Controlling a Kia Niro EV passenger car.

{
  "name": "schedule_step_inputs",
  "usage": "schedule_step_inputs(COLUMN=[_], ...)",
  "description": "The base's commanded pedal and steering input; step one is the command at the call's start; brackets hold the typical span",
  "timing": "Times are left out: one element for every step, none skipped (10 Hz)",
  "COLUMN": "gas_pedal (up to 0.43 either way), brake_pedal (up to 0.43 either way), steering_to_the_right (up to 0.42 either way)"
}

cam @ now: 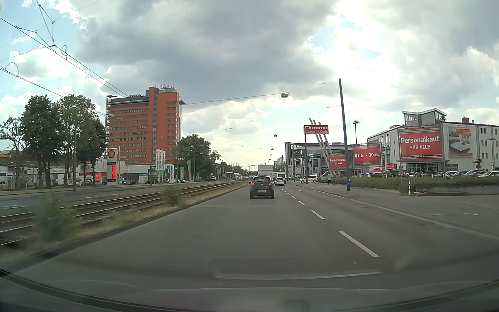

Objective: Follow the waypoints while adhering to traffic rules and regulations

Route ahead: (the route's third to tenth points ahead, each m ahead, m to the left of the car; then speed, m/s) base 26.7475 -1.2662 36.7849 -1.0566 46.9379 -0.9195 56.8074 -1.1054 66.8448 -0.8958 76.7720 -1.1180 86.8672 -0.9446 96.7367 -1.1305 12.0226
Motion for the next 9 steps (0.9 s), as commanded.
schedule_step_inputs(gas_pedal=[0.000, 0.000, 0.000, 0.000, 0.000, 0.000, 0.000, 0.000, 0.000], brake_pedal=[0.030, 0.030, 0.030, 0.030, 0.030, 0.030, 0.030, 0.030, 0.030], steering_to_the_right=[0.002, 0.001, 0.000, 0.000, 0.000, 0.000, 0.000, 0.000, 0.000])
